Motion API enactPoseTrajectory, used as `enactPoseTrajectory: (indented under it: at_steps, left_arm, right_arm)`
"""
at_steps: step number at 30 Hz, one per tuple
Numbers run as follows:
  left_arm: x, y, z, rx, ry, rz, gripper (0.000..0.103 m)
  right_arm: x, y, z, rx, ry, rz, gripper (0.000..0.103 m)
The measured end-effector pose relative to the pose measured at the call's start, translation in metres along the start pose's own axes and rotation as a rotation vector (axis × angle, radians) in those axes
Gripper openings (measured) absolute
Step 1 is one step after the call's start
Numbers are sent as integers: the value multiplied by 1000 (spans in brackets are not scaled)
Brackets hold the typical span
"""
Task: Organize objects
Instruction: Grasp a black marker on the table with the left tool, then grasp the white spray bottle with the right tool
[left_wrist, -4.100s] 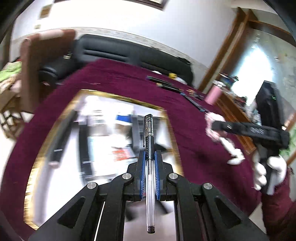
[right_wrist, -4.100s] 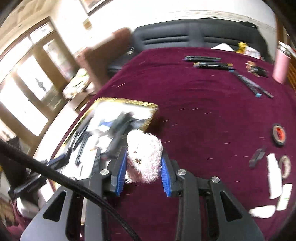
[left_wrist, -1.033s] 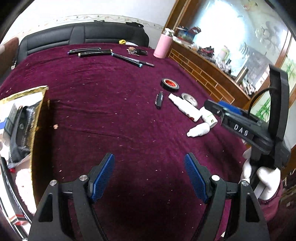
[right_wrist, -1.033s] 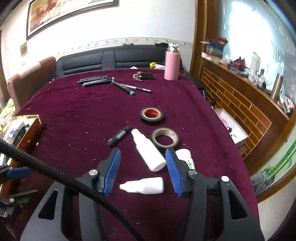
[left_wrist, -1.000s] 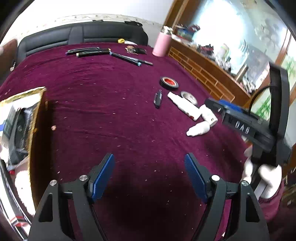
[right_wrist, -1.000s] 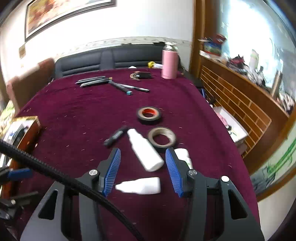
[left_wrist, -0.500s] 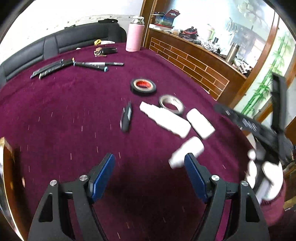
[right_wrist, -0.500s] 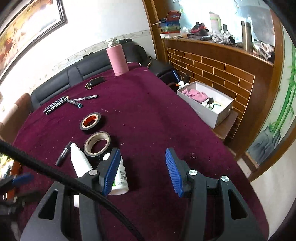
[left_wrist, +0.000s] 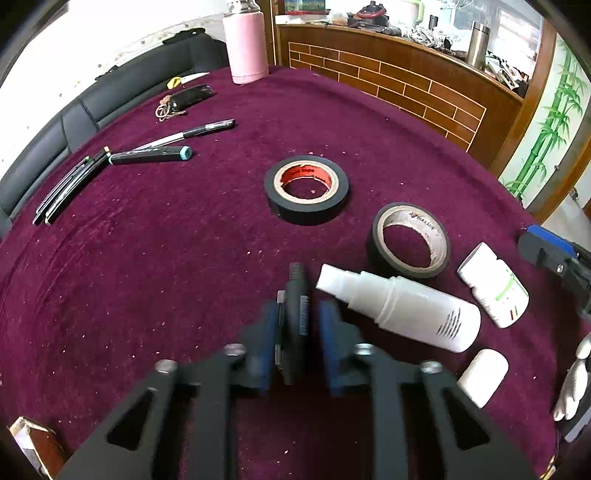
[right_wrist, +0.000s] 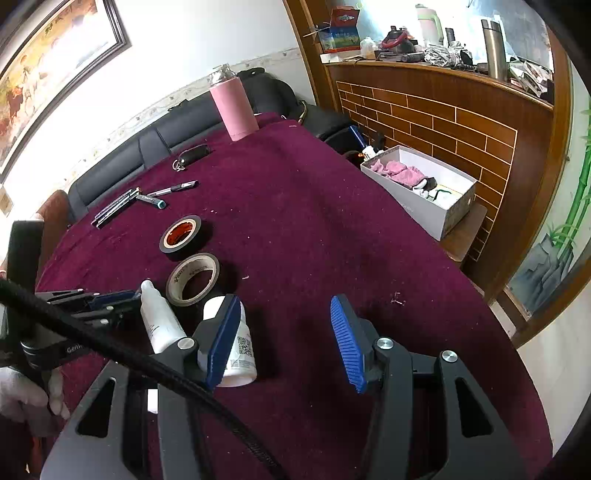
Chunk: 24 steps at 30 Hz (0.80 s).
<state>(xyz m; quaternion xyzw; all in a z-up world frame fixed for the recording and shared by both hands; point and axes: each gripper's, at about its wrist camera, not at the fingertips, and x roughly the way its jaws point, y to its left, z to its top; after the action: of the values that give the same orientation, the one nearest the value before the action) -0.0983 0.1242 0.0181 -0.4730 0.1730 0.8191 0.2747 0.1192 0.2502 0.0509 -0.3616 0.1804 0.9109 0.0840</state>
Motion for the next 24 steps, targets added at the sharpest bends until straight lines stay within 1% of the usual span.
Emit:
enactPoseTrajectory:
  at_steps: [3, 7, 8, 10, 12, 14, 15, 18, 20, 24]
  left_arm:
    - [-6, -1, -4, -14, -6, -13, 12]
    - [-23, 7, -20, -78, -35, -36, 12]
    - [-29, 9, -25, -90, -44, -40, 12]
    - [-47, 15, -38, -125, -74, -72, 12]
    - [-62, 19, -49, -156, -102, -92, 12]
    - [-78, 20, -59, -179, -133, -131, 12]
    - [-86, 20, -66, -190, -148, -143, 12]
    - [-106, 21, -85, -227, -181, -195, 12]
    - [-113, 23, -92, -241, -194, -216, 12]
    - [-124, 28, -109, -271, -210, -243, 12]
  right_arm:
    - [-2, 0, -1, 0, -7, 14, 50]
    - [-11, 9, 0, -37, -16, 78, 50]
    - [-13, 13, 2, -55, 1, 108, 50]
    - [-15, 25, 7, -80, 51, 212, 50]
    - [-10, 40, 14, -104, 138, 325, 50]
    - [2, 54, 19, -116, 224, 385, 50]
    - [8, 59, 20, -131, 250, 384, 50]
    - [25, 76, 22, -199, 294, 311, 50]
    - [33, 82, 22, -215, 329, 302, 50]
    - [48, 95, 13, -274, 378, 214, 49]
